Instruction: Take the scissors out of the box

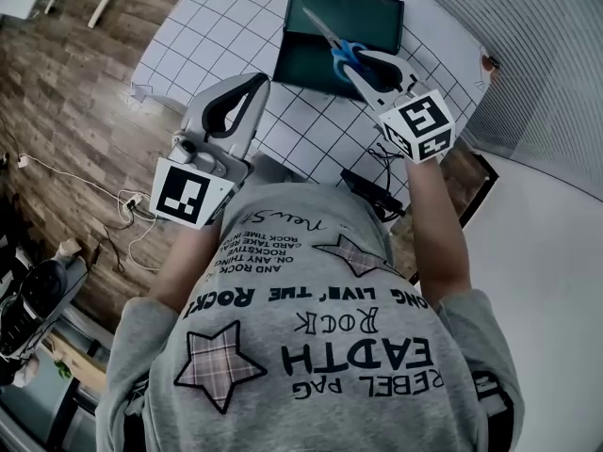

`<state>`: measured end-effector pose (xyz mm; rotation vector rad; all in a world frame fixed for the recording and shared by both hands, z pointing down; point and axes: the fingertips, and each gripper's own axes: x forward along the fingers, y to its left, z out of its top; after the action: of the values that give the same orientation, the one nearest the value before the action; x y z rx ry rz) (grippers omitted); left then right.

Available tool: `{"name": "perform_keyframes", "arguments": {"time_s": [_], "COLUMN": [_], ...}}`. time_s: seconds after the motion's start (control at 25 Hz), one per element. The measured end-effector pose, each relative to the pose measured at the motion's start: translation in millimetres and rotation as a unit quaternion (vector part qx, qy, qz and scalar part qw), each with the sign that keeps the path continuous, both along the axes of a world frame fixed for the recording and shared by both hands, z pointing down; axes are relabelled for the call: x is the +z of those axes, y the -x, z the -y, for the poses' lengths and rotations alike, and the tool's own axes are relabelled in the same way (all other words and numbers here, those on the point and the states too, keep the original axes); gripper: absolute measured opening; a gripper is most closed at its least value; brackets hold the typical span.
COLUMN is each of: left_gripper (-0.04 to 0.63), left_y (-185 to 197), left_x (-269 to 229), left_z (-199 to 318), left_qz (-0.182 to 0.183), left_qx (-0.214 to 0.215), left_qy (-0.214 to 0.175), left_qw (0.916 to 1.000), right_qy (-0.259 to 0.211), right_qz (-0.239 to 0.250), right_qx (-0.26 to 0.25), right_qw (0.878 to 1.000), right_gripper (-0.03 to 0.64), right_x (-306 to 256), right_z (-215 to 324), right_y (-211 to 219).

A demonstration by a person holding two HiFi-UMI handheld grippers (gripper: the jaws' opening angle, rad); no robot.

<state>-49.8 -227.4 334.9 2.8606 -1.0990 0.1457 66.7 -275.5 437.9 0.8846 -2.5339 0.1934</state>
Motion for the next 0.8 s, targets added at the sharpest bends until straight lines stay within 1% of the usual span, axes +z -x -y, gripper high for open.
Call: {"name": "perform_keyframes", "arguments": {"time_s": [0.36, 0.52, 0.68, 0.8], "left_gripper": [0.003, 0.003, 0.003, 0.003], "left_y": [3.2, 8.0, 14.1, 18.3], "left_x": [-10.4, -8.0, -14.2, -16.9], "left_z": [0.2, 0.0, 2.8, 5.3], "left_qz": [-0.010, -0.004, -0.008, -0.005], "left_qx": [-0.003, -0.012, -0.017, -0.020], "left_qy": [-0.031, -0.019, -0.030, -0.031], "left_qw": [0.9995, 0.9997, 0.9994, 0.9993], "right_qy": [-0.042, -0.067, -0.090, -0.108], "right_qz": [0.041, 0.064, 0.079, 0.094], "right_qx": [0.025, 0.035, 0.043, 0.057], "right_qw": [0.998, 0.995, 0.992, 0.988], "right_gripper": [0.094, 0.094, 0.094, 0.092], "right_x": [-41.2, -66.1, -92.9, -113.7], "right_z": [-6.8, -16.5, -23.4, -26.2], "right_y": [0.4, 2.2, 3.0, -2.6]}}
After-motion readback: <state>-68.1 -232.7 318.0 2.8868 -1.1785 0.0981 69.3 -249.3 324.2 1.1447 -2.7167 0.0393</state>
